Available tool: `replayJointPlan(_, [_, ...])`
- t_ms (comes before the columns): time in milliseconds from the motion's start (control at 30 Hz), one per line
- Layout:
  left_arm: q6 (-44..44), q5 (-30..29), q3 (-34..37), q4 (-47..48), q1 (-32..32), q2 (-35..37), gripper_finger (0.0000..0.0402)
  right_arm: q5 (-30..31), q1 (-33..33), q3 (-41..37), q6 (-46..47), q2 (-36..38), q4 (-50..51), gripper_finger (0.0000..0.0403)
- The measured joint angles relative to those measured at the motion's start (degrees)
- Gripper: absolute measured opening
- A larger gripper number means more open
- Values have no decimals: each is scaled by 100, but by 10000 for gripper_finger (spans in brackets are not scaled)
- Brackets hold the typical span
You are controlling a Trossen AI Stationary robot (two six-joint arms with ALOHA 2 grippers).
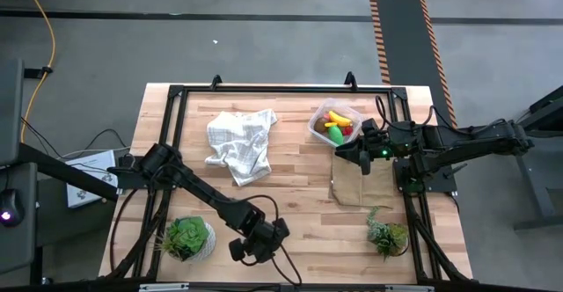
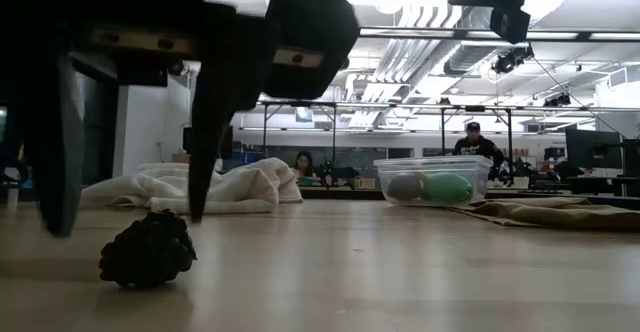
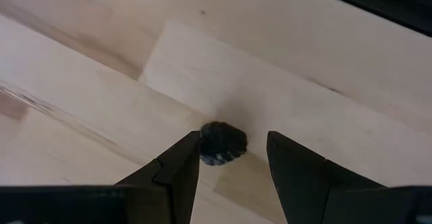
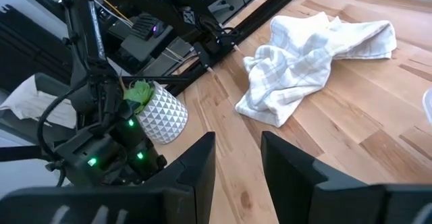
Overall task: Pick and placing Produce into tupperware
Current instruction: Put the blackberry into the transparent bin
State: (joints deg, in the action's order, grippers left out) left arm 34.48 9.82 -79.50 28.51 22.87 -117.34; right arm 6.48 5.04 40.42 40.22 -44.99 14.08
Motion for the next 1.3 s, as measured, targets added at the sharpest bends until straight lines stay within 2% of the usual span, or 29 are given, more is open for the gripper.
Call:
replayJointPlan(633, [-71,-36,4,5,-4,-2,161,0,0,0,-17,0,-4,110])
replayJointPlan(1300, [-1179,-38,4,-25,-4,0,161,0,0,0,-35,0,-8,110])
